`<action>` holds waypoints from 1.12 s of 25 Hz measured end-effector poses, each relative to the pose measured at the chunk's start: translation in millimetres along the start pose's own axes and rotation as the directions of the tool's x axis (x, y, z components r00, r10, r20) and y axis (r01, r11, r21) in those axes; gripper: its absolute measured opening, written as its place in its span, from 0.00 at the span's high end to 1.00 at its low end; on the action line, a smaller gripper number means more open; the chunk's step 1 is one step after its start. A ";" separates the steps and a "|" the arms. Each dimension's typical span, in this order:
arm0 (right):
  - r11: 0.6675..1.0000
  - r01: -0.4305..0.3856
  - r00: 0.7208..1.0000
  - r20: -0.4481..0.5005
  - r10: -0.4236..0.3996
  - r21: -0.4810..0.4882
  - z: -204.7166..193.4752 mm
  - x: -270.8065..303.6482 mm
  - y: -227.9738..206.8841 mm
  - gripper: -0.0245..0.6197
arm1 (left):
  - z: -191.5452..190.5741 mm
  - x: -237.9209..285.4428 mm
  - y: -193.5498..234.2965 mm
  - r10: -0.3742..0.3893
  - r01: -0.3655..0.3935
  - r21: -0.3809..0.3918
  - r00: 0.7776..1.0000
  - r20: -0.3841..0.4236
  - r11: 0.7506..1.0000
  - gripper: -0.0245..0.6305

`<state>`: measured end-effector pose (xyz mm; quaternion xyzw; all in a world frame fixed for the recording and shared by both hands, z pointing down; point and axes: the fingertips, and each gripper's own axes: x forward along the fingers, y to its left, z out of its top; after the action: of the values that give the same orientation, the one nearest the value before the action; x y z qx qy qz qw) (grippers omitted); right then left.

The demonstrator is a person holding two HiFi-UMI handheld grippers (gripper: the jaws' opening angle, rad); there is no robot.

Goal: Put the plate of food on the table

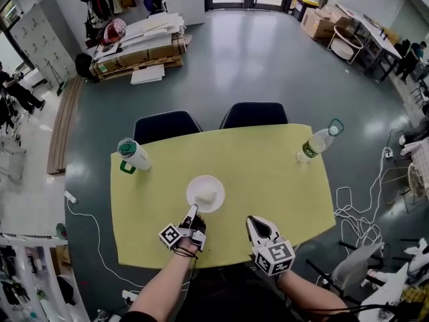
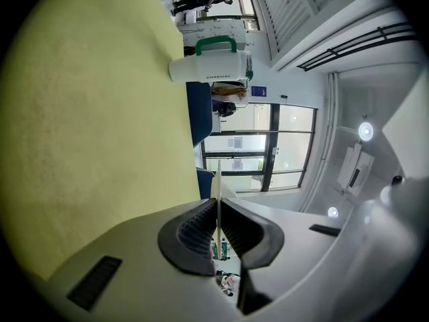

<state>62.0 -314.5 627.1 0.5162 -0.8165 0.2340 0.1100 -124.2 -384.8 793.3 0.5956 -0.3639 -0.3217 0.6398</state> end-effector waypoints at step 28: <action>0.999 0.035 0.996 -0.088 -0.032 0.031 -40.3 26.2 -14.7 0.94 | 3.1 44.6 114.6 0.235 -0.236 -0.089 0.972 -0.013 0.968 0.92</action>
<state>61.0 -320.5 677.0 0.5208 -0.7982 0.2676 0.1413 -105.8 -414.5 911.2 0.5192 -0.4166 -0.2589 0.6999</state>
